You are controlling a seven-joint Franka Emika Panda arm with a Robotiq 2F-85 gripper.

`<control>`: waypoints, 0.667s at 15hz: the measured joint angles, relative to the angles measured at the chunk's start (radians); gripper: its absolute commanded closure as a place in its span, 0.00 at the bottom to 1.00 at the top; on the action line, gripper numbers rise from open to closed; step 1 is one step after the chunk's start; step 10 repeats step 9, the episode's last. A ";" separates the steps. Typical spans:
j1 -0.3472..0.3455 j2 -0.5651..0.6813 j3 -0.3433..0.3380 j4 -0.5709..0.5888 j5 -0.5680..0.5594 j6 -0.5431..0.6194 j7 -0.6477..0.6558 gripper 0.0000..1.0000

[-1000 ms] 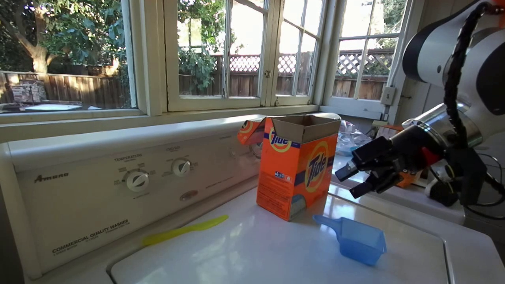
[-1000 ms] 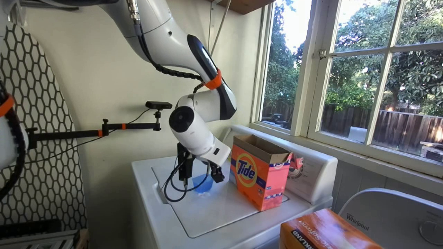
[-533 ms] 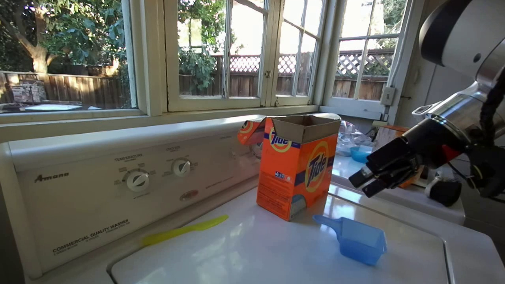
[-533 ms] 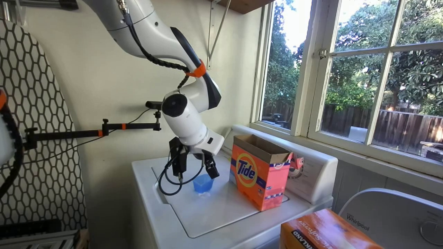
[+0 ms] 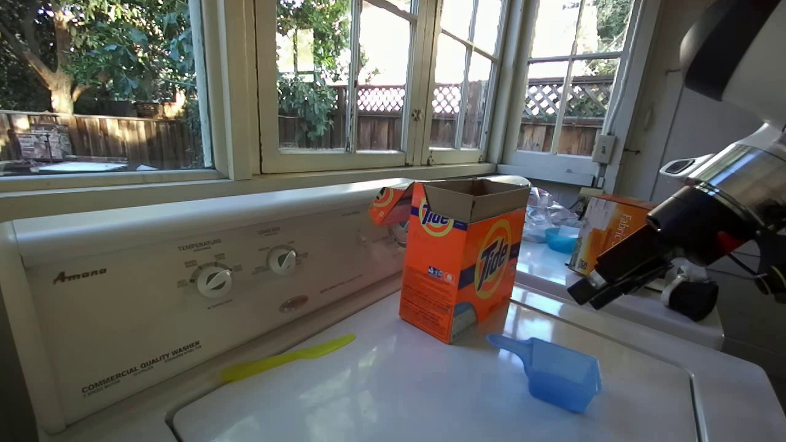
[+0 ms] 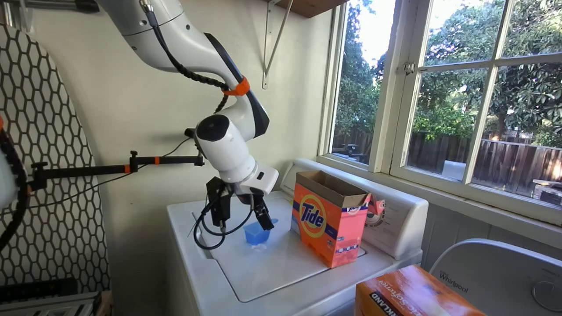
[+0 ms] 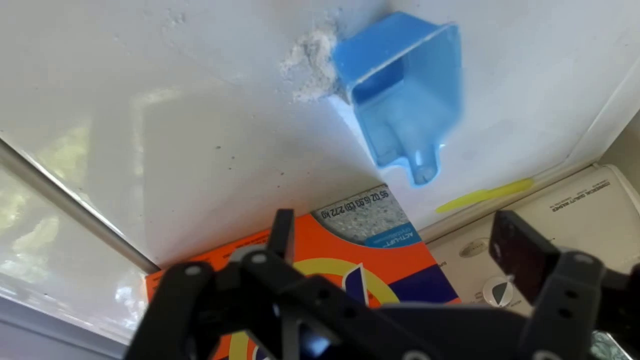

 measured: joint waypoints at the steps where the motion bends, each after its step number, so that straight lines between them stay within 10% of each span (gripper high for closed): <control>1: -0.006 -0.005 0.007 -0.007 -0.005 0.000 0.000 0.00; 10: -0.034 -0.024 0.038 -0.033 -0.037 0.000 0.003 0.00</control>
